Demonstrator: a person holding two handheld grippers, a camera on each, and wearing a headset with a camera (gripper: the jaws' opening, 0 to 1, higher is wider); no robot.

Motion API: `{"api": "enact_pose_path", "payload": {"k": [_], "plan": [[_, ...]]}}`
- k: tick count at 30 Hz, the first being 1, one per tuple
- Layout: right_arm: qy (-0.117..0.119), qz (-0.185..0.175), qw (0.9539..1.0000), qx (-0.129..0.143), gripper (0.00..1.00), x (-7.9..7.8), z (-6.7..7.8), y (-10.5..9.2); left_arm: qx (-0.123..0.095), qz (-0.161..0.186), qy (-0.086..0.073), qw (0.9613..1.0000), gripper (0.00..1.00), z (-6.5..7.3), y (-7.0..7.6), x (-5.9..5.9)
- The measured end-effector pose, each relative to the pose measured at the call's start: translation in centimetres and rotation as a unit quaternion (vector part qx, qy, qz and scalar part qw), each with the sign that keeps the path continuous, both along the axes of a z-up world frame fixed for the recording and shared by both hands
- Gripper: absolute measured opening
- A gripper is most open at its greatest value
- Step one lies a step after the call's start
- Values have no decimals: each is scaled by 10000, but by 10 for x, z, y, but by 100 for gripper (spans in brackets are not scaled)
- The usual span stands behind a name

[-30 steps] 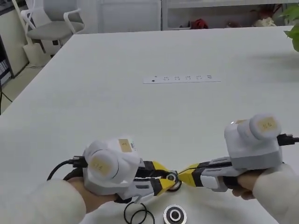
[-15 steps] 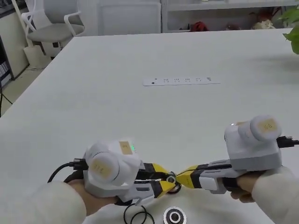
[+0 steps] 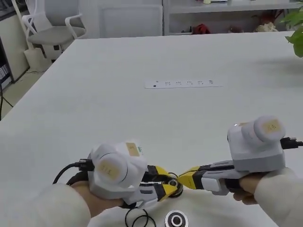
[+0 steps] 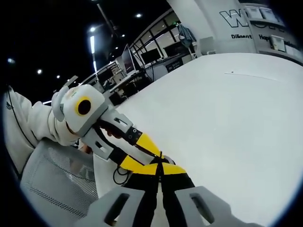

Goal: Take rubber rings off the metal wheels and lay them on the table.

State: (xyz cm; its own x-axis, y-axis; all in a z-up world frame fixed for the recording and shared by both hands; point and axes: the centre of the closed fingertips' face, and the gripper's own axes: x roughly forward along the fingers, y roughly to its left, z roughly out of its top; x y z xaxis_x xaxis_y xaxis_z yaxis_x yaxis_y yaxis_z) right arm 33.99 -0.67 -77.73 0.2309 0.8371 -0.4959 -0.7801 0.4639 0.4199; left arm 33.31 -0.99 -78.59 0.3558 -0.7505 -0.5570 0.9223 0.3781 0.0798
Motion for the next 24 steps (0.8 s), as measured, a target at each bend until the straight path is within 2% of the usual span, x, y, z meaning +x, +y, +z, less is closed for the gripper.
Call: {"api": "enact_pose_path", "payload": {"k": [2,5,8,10,12,14,17,24], "plan": [[-8,-24,10000,-8,0,1,0,-1,-27,-57,14,10000,19,5,0,-1],[-10,-73,10000,-9,0,2,2,-3,-179,-149,63,9997,25,18,-2,-6],[-20,-110,9999,-29,0,2,3,-6,-217,-157,15,9996,30,28,0,-7],[-24,-130,9999,-39,0,2,5,-8,-297,-162,43,9994,34,37,1,-10],[-40,-145,9999,-56,0,2,7,-10,-310,-206,-10,9993,38,45,3,-13],[-74,-154,9998,-71,0,0,11,-11,-303,-280,-138,9991,42,53,5,-16],[-104,-154,9998,-76,0,-2,15,-14,-337,-285,-140,9989,47,62,10,-21],[-197,-163,9996,-129,0,-8,24,-22,-519,-293,-311,9977,59,84,24,-33]]}}
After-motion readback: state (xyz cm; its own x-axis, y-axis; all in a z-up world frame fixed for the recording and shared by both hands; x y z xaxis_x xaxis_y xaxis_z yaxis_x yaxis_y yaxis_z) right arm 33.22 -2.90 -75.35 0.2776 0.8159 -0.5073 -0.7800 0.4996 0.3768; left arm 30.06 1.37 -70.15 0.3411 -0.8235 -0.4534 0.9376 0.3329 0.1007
